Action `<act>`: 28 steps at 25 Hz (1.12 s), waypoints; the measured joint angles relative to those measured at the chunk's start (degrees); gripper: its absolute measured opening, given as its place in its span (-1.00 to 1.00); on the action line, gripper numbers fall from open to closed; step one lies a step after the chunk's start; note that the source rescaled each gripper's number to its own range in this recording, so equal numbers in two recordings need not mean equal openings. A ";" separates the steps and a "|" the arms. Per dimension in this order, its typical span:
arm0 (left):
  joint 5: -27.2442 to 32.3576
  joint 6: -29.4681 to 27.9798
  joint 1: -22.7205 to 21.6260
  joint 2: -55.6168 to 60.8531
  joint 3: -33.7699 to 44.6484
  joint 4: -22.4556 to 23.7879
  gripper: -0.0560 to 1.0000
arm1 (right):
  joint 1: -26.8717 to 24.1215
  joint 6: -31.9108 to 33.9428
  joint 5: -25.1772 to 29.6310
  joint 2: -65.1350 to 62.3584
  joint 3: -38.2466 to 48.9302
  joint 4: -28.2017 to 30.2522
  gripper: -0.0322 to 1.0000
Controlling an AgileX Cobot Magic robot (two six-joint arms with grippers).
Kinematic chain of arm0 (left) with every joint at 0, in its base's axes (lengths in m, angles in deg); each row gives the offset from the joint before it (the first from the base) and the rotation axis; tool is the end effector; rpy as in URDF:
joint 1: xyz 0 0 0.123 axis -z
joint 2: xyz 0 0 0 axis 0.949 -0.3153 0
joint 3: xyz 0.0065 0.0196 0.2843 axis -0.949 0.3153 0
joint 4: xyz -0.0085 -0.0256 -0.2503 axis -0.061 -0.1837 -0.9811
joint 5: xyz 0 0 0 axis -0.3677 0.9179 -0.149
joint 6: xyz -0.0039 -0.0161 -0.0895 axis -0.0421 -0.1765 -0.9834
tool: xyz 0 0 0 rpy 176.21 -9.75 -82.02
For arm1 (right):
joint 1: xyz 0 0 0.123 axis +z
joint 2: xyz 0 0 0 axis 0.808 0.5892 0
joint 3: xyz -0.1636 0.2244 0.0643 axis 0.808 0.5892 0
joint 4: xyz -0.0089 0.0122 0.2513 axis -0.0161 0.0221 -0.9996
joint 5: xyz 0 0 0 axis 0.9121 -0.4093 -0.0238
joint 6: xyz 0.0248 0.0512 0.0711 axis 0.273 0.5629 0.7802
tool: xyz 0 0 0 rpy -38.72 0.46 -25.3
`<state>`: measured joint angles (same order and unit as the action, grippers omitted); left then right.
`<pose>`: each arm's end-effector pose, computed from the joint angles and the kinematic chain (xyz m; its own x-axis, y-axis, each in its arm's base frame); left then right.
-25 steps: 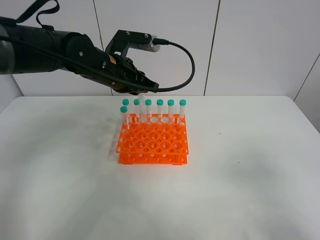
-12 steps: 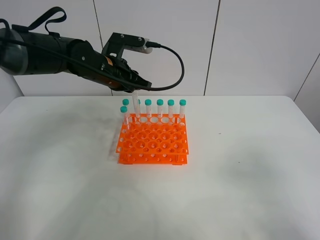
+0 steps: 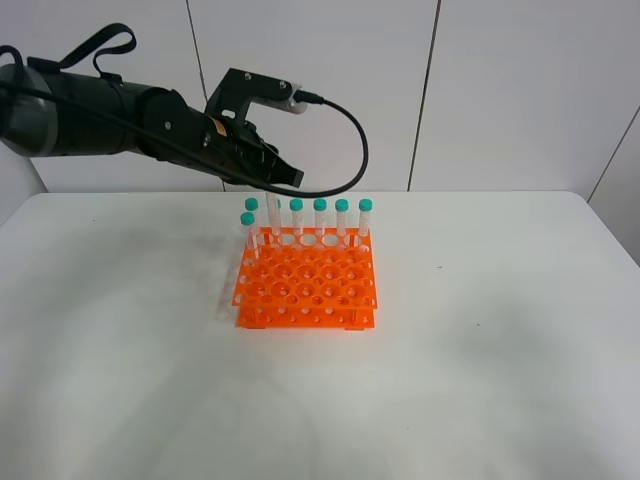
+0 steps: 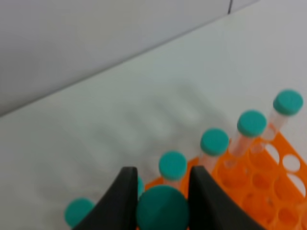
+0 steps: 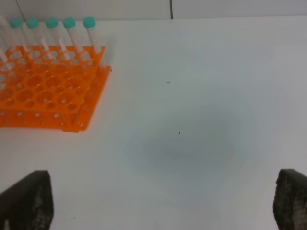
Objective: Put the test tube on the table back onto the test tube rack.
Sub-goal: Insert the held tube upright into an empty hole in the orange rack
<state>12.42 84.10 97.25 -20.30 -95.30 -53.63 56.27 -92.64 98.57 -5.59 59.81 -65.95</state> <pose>0.3828 -0.1848 0.2363 -0.5106 0.3336 -0.7924 0.4830 0.8738 0.0567 -0.0056 0.0075 0.2810 -0.4158 -0.0376 -0.9087 -0.1267 0.9918 0.0170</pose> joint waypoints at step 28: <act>-6.43 3.47 0.04 -3.17 2.72 0.00 -0.89 | 0.00 0.00 0.00 0.00 0.00 -0.10 1.00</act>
<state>6.00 87.57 97.29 -23.46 -92.58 -53.63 56.27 -92.64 98.57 -5.59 59.81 -66.05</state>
